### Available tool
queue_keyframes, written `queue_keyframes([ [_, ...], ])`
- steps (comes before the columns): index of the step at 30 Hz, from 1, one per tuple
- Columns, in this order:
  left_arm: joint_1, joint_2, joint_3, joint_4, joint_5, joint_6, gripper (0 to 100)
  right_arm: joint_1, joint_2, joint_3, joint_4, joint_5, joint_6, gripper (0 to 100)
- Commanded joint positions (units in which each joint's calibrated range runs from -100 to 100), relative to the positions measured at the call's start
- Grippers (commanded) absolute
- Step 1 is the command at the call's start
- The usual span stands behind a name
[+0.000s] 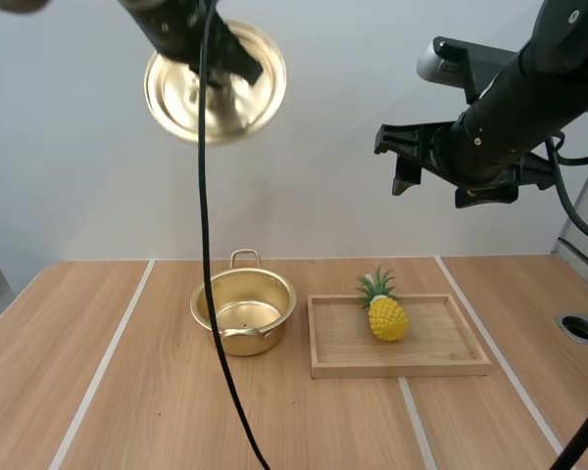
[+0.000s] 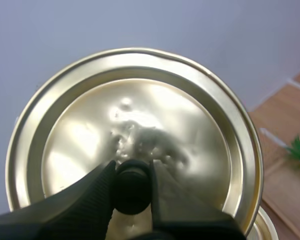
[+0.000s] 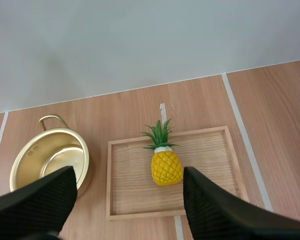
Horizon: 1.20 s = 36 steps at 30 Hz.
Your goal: Open the pot, put the pineapple inside, and close it
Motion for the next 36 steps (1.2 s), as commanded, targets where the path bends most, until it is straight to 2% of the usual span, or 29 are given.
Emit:
queue_keyframes([
  [1,-0.12,-1.42,-8.76,1.78,0.02,-3.35,0,-0.19,-0.53,-0.3,0.2,0.0,-0.65,100],
  [9,-0.12,-1.75,-29.88,3.8,-4.83,-4.3,0,-0.19,-0.53,-0.3,0.2,0.0,-0.65,100],
  [15,-0.12,-1.75,-40.11,3.93,-9.8,-8.01,0,-0.19,-0.53,-0.3,0.2,0.0,-0.65,100],
  [22,-0.12,-1.75,-45.48,4.31,-16.04,-10.73,0,-0.19,-0.53,-0.3,0.2,0.0,-0.65,100],
  [29,-0.12,-1.75,-45.62,5.25,-17.35,-10.88,0,-0.19,-0.41,-0.3,-0.24,0.0,-0.65,100],
  [36,-0.12,-1.75,-45.62,5.25,-18.36,-10.88,0,-0.19,4.16,-0.3,-1.85,0.0,-0.65,100],
])
